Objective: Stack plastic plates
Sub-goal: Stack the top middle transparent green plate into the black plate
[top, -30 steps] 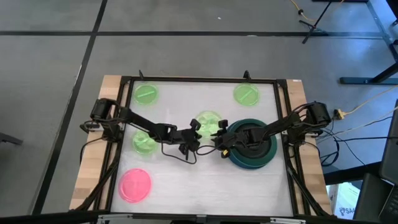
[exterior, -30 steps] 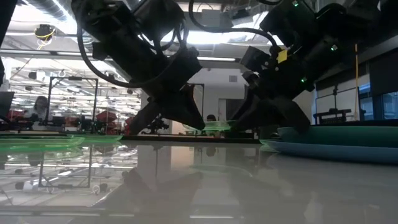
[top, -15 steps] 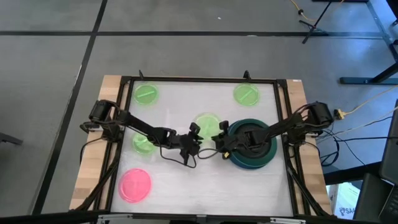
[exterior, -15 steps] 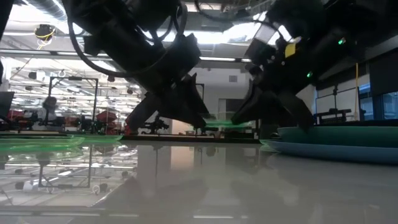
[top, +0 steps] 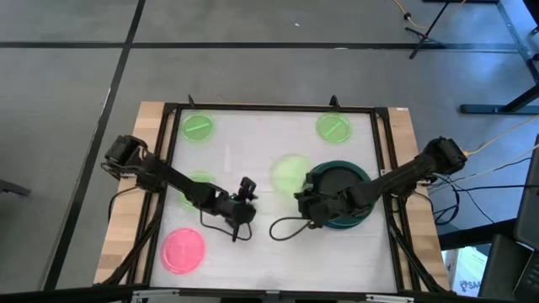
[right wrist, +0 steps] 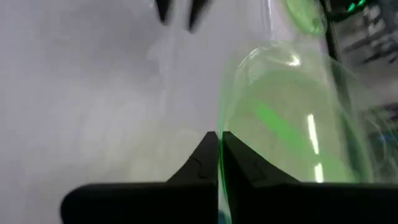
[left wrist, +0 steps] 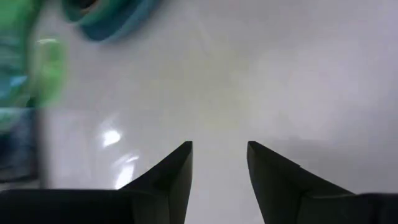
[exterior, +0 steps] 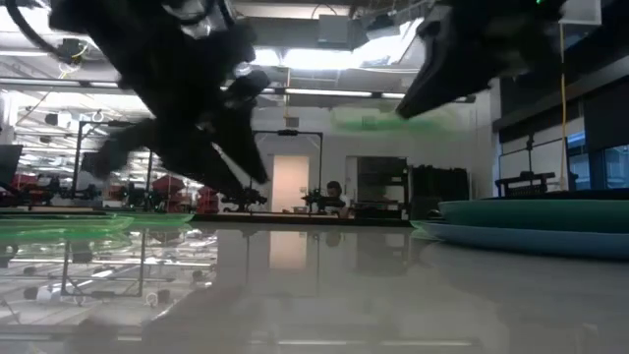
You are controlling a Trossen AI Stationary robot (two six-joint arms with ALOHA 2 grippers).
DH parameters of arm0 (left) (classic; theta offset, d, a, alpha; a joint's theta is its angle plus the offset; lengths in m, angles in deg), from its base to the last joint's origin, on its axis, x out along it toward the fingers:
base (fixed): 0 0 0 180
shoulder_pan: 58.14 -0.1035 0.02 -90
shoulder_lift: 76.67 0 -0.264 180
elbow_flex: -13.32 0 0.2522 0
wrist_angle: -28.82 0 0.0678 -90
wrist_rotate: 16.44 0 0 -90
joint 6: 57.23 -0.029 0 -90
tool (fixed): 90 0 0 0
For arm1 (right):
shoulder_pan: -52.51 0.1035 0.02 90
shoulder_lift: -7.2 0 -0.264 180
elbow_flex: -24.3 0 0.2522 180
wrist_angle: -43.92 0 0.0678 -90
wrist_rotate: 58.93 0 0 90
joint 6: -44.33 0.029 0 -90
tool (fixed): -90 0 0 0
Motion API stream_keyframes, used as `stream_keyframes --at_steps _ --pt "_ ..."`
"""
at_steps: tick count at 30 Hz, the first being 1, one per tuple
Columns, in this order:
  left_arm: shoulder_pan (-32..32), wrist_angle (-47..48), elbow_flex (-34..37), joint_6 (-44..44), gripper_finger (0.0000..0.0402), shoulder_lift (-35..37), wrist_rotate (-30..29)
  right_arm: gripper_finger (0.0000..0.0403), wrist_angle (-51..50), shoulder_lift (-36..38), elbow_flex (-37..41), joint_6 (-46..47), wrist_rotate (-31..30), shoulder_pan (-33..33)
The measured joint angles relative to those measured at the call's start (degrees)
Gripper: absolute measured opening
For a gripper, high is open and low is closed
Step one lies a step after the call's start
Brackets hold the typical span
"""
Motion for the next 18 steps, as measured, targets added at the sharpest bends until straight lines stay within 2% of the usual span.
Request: stream_keyframes --at_steps 3,6,13,18 --pt "0.0 2.5 0.0 4.0 0.0147 4.4 9.3 0.0001 -7.5 0.8 -2.8 7.1 -1.3 3.0" --pt "0.0 2.4 2.1 5.9 0.0147 7.5 14.2 0.0000 -13.6 1.8 -4.0 14.4 -2.0 5.6" --pt "0.0 3.7 8.2 11.1 0.0147 15.6 13.5 0.0000 -27.9 4.8 -4.1 37.8 -2.2 11.5" --pt "0.0 5.6 11.2 15.8 0.0147 21.4 13.4 0.0000 -36.5 5.0 -3.5 55.6 1.5 15.0"
